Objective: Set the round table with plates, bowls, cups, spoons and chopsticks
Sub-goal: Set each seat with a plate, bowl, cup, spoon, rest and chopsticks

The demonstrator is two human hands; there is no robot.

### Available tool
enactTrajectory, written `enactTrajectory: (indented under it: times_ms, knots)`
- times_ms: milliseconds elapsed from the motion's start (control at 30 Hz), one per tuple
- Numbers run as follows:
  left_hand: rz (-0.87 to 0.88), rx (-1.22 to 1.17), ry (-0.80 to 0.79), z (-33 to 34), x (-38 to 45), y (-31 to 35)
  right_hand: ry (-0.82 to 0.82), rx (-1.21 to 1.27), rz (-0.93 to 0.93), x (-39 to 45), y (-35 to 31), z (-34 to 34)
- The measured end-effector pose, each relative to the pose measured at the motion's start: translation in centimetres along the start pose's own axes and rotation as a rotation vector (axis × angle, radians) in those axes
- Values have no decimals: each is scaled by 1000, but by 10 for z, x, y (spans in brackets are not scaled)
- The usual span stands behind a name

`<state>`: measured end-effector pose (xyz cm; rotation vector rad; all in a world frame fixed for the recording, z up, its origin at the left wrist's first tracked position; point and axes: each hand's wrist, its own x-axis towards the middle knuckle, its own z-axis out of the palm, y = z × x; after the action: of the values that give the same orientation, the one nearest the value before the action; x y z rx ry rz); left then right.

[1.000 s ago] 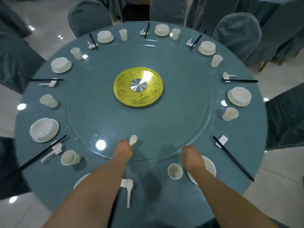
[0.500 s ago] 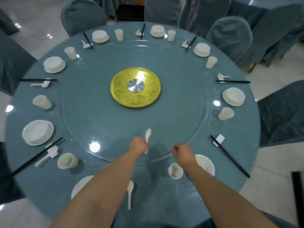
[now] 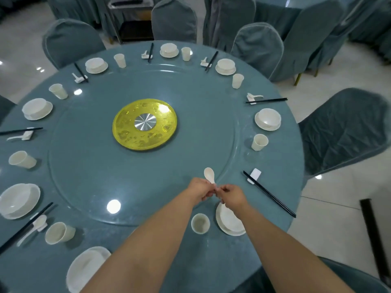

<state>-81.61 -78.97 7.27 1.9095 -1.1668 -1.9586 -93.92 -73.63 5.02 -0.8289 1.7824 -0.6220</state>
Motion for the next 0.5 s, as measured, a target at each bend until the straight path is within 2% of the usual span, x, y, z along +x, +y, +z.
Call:
enactTrajectory:
  times_ms: [200,367,500]
  knots:
    - [29,241,-102,48,21,30,110,0,113,18,30,-55]
    - [196,723,101,52,59,42,255,-122,184,34,59,-100]
    - [297,1007,207,42,90,44,285,-161,247,48,74,-127]
